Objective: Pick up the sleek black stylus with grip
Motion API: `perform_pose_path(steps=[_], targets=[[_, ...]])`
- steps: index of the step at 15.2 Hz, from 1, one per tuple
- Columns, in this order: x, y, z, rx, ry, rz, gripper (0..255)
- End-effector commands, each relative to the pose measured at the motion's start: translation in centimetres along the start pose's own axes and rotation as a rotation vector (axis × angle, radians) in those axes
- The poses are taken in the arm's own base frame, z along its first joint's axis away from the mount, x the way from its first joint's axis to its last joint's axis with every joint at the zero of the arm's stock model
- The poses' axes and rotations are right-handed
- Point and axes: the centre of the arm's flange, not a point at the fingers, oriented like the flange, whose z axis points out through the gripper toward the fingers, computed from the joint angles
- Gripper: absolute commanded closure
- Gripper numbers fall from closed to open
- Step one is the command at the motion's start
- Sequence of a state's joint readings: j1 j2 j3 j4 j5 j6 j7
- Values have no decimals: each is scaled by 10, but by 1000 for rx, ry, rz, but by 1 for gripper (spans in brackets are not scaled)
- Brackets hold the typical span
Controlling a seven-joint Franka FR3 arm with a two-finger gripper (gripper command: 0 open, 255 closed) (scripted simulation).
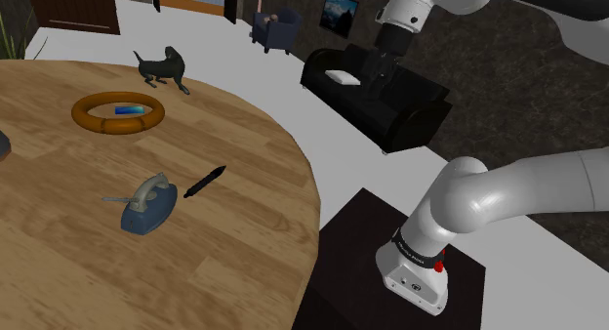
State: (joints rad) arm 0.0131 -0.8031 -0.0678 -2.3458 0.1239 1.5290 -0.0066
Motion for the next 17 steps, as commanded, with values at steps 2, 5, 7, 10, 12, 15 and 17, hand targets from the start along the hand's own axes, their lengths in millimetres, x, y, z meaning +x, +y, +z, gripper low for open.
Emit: perform_pose_path(steps=[2, 5, 7, 10, 12, 15, 17], targets=[[0, -11, 8, -5, 4, 35, 0], [2, -45, 32, -19, 16, 139, 0], [6, -67, 48, -29, 24, 208, 0], [14, -99, 73, -44, 36, 313, 0], [22, -120, 90, -53, 44, 382, 0], [36, -149, 115, -68, 55, 486, 0], [48, -168, 132, -77, 63, 556, 0]])
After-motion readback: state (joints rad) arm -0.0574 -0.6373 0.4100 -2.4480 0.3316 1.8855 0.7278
